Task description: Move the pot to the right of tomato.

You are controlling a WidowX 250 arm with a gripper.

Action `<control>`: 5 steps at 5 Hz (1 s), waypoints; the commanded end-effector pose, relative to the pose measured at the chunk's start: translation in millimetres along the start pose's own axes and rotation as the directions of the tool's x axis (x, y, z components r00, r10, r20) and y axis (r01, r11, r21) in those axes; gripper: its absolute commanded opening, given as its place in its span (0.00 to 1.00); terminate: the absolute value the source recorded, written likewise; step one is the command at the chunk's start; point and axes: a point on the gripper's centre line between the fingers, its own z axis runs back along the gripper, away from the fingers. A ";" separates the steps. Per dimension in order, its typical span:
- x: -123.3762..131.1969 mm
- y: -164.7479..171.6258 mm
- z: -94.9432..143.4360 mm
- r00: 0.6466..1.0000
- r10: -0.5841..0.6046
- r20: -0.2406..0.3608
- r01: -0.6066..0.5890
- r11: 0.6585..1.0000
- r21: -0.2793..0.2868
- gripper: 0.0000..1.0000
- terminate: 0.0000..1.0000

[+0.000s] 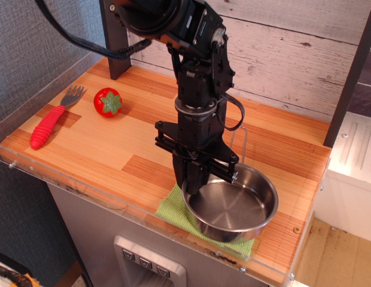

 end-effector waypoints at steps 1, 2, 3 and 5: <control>12.6 4.6 40.8 0.984 0.082 0.159 -0.080 0.997 -0.022 0.00 0.00; 26.4 31.9 55.5 0.958 0.195 0.208 -0.185 0.981 -0.065 0.00 0.00; 37.9 68.4 55.6 0.937 0.280 0.211 -0.272 0.960 -0.069 0.00 0.00; 48.7 115.8 37.7 0.918 0.348 0.191 -0.343 0.937 -0.058 0.00 0.00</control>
